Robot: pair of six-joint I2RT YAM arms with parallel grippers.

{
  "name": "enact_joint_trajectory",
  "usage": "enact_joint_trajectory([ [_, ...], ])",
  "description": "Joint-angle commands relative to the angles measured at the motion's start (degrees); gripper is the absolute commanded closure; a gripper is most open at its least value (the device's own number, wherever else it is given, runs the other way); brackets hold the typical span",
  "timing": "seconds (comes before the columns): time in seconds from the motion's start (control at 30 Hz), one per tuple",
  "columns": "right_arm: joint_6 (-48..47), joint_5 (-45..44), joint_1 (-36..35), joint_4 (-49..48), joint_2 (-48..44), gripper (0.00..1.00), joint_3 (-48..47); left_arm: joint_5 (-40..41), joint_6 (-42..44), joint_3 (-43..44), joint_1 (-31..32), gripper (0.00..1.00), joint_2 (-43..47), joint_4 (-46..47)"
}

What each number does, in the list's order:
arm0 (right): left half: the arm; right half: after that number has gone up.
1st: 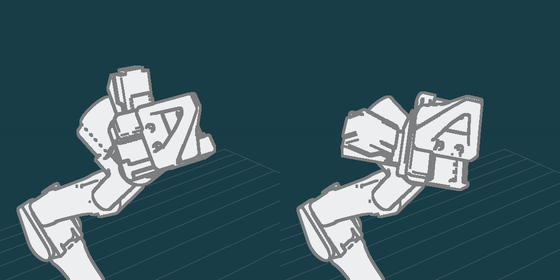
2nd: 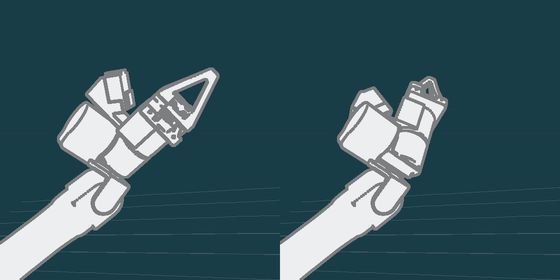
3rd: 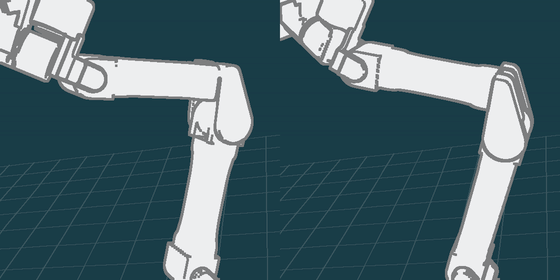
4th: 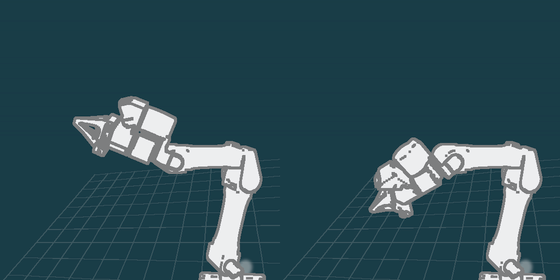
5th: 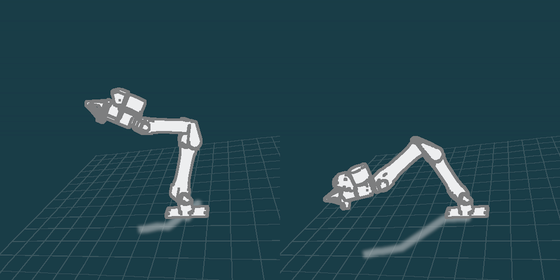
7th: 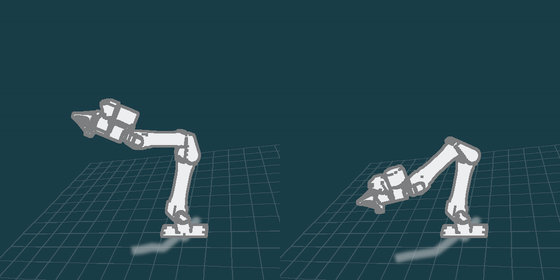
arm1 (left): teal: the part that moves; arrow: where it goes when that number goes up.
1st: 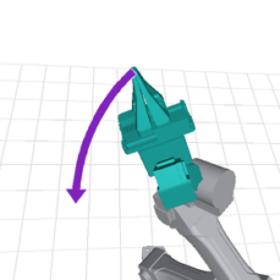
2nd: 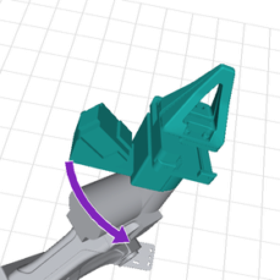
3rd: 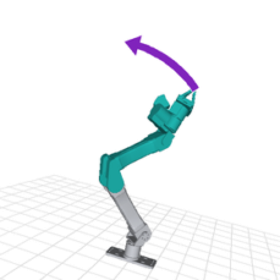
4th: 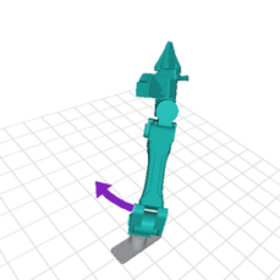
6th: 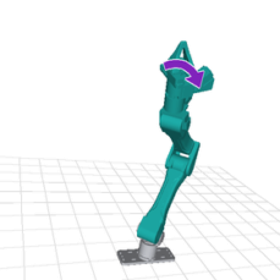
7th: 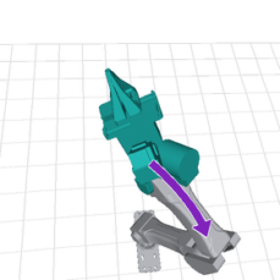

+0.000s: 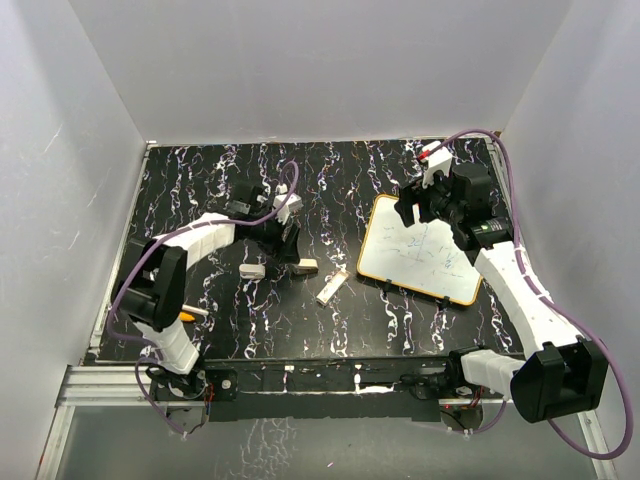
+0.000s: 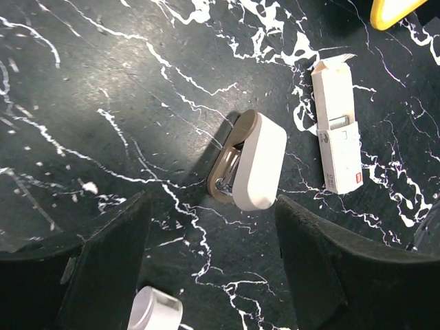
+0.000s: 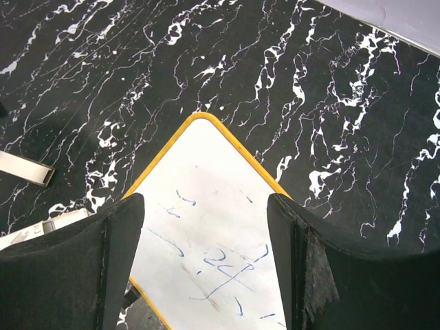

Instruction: Load the staples into the stapler

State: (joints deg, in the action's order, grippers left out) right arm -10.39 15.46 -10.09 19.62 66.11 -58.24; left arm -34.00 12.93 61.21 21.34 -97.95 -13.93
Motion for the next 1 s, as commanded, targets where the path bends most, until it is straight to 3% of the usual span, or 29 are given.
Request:
enact_joint_trajectory([
  [0.0,0.1,2.2,0.6,-3.1,-1.8,0.25,0.0,-4.9,0.8,3.5,0.7,0.32,-2.2,-1.9],
  [0.6,0.0,4.4,1.3,-3.1,-2.6,0.25,1.2,-1.2,2.8,2.4,1.3,0.49,-6.9,-3.3],
  [0.97,0.0,4.9,1.5,-3.1,-2.5,0.25,1.4,-0.3,4.3,-0.7,1.5,0.64,-8.1,-3.1],
])
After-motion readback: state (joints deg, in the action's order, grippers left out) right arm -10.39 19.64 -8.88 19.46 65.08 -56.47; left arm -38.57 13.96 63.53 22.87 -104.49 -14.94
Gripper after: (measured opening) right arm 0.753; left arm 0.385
